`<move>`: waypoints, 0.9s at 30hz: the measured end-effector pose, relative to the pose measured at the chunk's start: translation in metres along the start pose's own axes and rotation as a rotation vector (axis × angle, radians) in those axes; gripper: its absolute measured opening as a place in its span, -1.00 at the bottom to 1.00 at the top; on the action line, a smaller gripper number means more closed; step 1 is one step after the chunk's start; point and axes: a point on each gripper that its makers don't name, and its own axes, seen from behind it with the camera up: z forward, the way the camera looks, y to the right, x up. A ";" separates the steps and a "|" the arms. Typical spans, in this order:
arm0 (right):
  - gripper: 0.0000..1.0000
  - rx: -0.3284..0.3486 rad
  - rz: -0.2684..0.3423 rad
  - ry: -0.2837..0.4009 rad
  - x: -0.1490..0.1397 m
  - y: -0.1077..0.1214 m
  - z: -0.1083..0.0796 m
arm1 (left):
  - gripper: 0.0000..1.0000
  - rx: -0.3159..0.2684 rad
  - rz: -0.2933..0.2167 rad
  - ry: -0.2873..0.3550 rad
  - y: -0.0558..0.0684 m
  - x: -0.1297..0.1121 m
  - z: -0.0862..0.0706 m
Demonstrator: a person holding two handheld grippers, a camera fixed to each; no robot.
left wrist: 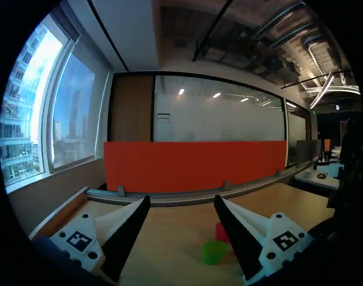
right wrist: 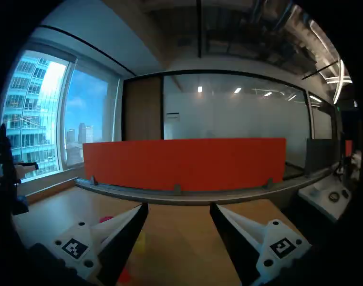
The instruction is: Pour water
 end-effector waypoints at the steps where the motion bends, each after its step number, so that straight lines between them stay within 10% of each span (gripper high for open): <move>1: 1.00 0.018 0.001 -0.002 0.000 -0.003 0.000 | 0.99 -0.014 0.001 -0.003 0.003 0.000 0.000; 15: 1.00 0.313 -0.005 -0.017 0.006 -0.057 -0.010 | 0.99 -0.249 0.005 -0.016 0.059 0.000 -0.001; 27: 1.00 0.359 -0.014 -0.025 0.006 -0.067 -0.007 | 0.99 -0.310 0.045 -0.033 0.073 -0.008 -0.002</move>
